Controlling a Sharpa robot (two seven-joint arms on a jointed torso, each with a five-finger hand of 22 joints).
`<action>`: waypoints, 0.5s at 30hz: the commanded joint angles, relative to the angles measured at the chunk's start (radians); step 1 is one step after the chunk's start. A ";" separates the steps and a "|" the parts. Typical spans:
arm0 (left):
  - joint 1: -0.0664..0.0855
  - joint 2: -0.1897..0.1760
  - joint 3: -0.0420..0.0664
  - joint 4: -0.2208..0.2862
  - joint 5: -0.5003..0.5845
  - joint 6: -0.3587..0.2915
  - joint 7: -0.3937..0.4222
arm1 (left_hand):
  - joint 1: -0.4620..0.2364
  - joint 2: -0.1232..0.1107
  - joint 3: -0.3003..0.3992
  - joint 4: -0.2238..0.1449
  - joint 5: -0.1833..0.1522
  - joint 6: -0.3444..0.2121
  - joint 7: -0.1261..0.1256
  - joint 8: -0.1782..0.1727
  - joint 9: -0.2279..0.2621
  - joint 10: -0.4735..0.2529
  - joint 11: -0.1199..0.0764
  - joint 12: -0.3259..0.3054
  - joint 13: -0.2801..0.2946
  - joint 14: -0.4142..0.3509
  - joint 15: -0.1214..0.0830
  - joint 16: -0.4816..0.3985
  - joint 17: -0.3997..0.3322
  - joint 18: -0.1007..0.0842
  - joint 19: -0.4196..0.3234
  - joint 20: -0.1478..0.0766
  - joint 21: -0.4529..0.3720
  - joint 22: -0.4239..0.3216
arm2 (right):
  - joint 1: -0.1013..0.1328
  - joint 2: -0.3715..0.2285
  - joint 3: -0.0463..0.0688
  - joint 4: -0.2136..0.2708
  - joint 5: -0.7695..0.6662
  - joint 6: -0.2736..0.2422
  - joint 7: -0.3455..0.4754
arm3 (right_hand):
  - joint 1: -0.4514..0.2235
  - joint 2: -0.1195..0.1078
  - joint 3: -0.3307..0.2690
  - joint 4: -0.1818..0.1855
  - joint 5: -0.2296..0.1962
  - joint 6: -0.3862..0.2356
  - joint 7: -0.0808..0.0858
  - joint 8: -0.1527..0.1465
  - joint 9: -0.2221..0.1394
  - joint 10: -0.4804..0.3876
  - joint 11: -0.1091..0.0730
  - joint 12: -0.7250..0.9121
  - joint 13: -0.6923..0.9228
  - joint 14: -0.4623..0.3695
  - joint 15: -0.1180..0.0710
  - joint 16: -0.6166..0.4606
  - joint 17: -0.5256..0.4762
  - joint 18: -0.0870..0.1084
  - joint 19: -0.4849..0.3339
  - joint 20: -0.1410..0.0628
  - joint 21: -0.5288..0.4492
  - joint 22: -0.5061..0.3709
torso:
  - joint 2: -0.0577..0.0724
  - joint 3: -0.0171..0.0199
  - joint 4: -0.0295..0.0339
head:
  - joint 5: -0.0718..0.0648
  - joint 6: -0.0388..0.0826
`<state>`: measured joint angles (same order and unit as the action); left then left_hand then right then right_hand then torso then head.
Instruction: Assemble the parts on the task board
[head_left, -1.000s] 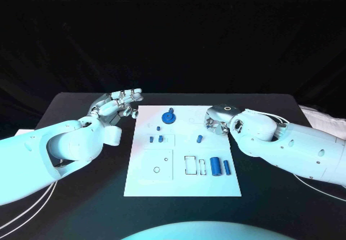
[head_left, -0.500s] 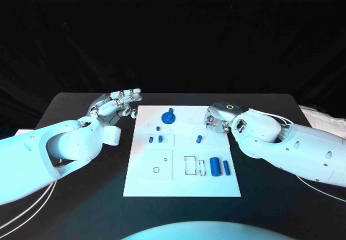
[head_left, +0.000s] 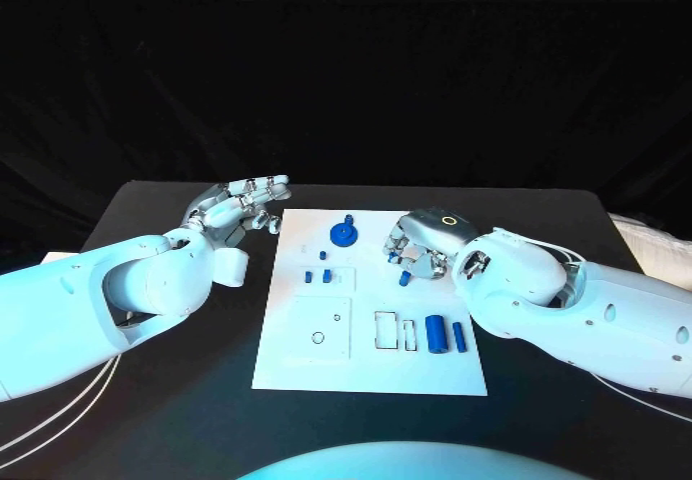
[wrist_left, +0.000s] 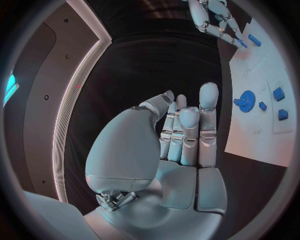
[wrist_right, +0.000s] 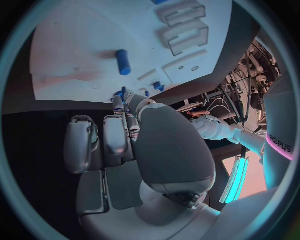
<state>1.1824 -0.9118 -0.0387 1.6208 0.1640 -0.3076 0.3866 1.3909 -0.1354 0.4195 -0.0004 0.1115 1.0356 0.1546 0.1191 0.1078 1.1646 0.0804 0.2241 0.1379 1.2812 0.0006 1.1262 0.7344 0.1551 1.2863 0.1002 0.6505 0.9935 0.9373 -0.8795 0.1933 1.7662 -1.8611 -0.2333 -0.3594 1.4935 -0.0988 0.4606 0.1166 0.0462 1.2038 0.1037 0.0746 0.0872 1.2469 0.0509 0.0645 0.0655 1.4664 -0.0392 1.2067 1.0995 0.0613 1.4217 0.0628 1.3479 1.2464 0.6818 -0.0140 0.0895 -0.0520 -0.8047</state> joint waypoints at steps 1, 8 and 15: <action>0.000 0.003 0.001 0.000 -0.004 0.022 0.005 | 0.006 0.001 0.002 -0.005 0.005 0.001 0.003 0.005 -0.001 -0.006 0.002 0.007 0.002 -0.007 0.000 -0.004 -0.001 0.011 -0.003 0.000 -0.003 -0.001 | -0.006 0.017 0.001 0.033 0.015 -0.025 0.013 | -0.008 -0.001 0.004 -0.004 0.003 0.001 0.006 0.000 0.001 0.011 -0.003 -0.001 0.001 0.036 0.004 0.004 -0.001 0.010 0.005 0.001 0.005 0.001 | 0.001 -0.0023 0.0024 | 0.018 -0.003; 0.000 0.010 0.001 -0.002 -0.004 0.025 0.005 | 0.006 0.001 0.002 -0.005 0.005 0.001 0.003 0.005 -0.001 -0.006 0.002 0.007 0.002 -0.007 0.000 -0.004 -0.001 0.011 -0.003 0.000 -0.003 -0.001 | -0.036 0.059 0.000 0.061 0.029 -0.008 0.032 | -0.009 -0.001 0.008 -0.009 0.003 0.000 0.009 -0.001 0.001 0.011 -0.001 -0.001 0.000 0.035 0.006 0.005 0.000 0.010 0.004 0.002 0.005 0.001 | 0.001 -0.0042 0.0022 | 0.058 -0.018; 0.000 0.016 0.001 -0.001 -0.004 0.028 0.004 | 0.006 0.002 0.001 -0.005 0.005 0.000 0.004 0.005 -0.002 -0.008 0.003 0.008 0.002 -0.007 0.000 -0.004 -0.002 0.011 -0.003 0.001 -0.005 -0.002 | -0.091 0.113 -0.004 0.044 0.023 0.007 0.055 | -0.008 -0.001 0.015 -0.017 0.004 -0.002 0.013 -0.003 0.001 0.010 0.002 -0.002 -0.001 0.034 0.008 0.005 -0.001 0.010 0.004 0.005 0.004 0.000 | 0.001 -0.0031 0.0005 | 0.081 -0.030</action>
<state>1.1821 -0.8978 -0.0387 1.6177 0.1640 -0.3018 0.3862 1.3909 -0.1354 0.4196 -0.0003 0.1115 1.0355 0.1546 0.1191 0.1066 1.1613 0.0838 0.2286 0.1387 1.2812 0.0007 1.1262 0.7345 0.1551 1.2863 0.1002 0.6505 0.9923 0.8516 -0.7706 0.1900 1.8132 -1.8329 -0.2414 -0.3316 1.4933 -0.0992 0.4733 0.1018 0.0437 1.2027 0.1092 0.0708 0.0876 1.2504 0.0543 0.0558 0.0635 1.4664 -0.0393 1.2067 1.0995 0.0612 1.4216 0.0628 1.3478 1.2462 0.6829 -0.0174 0.0907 0.0212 -0.8308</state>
